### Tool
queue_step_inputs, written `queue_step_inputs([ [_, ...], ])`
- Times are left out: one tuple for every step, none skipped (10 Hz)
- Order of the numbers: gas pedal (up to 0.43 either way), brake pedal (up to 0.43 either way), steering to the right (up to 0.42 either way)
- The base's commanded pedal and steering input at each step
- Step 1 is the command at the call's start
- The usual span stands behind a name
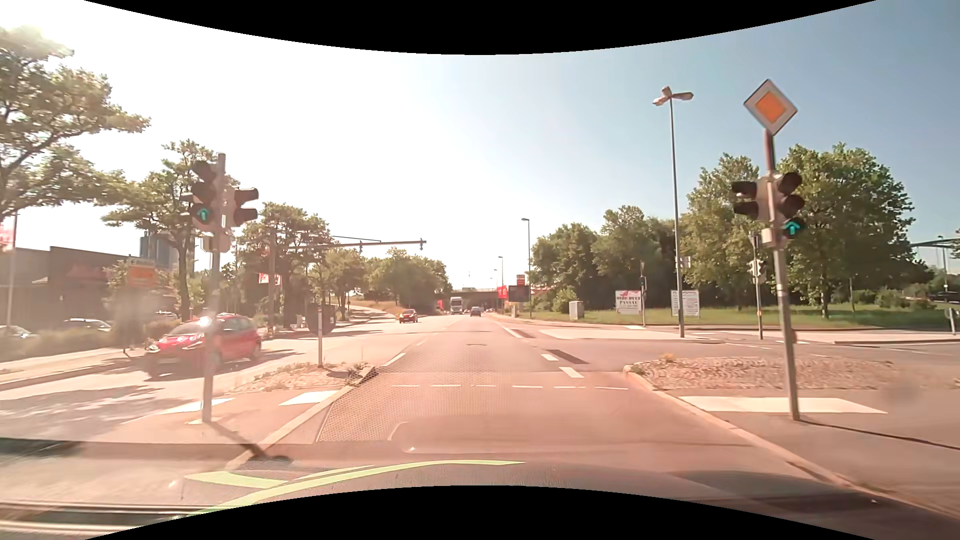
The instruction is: Follow the waypoints while adhering to traffic rules and regulations
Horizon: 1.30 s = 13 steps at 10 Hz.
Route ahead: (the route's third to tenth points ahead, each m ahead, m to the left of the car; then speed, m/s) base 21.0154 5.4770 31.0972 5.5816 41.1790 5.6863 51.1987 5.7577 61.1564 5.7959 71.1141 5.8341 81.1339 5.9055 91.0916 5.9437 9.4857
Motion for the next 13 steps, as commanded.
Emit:
queue_step_inputs([
  [0.059,0.000,0.000],
  [0.059,0.000,0.000],
  [0.059,0.000,0.000],
  [0.059,0.000,0.000],
  [0.059,0.000,0.000],
  [0.059,0.000,0.000],
  [0.059,0.000,0.000],
  [0.067,0.000,0.000],
  [0.067,0.000,-0.001],
  [0.079,0.000,0.000],
  [0.087,0.000,0.000],
  [0.087,0.000,0.000],
  [0.087,0.000,0.000],
])
